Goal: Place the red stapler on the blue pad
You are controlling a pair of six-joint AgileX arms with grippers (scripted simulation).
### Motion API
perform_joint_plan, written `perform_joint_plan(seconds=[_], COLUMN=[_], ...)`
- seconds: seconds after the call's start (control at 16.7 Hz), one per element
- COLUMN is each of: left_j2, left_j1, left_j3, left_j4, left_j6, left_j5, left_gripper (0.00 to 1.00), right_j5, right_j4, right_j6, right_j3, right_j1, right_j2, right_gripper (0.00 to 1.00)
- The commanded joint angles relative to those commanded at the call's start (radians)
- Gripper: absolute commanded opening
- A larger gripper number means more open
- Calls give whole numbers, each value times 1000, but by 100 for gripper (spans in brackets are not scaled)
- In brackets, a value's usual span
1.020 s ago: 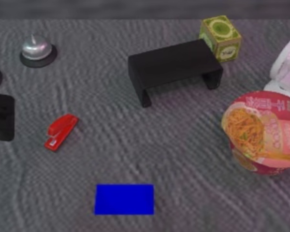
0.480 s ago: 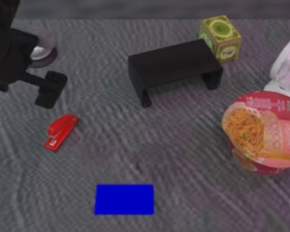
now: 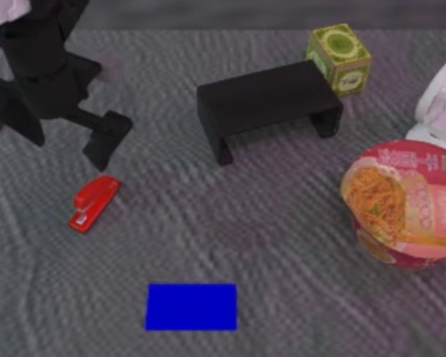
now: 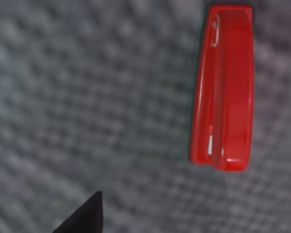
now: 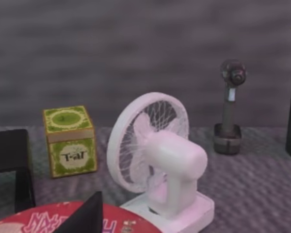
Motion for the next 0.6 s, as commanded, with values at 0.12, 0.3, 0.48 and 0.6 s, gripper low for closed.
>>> perform_joint_plan(seconds=[0.12, 0.3, 0.48, 0.6], left_j2=[0, -1, 20, 46], left_j1=[0, 5, 3, 3], left_j3=[0, -6, -59, -116], left_j4=[0, 5, 75, 165], left_j6=[0, 0, 3, 4], left_j5=[0, 0, 0, 0], left_gripper=[100, 100, 100, 100], right_j5=[0, 0, 0, 0], right_j4=[0, 0, 0, 0], right_j6=[0, 0, 0, 0], right_j3=[0, 0, 0, 0], right_j1=[0, 0, 0, 0], right_j2=[0, 0, 0, 0], right_gripper=[100, 100, 100, 100])
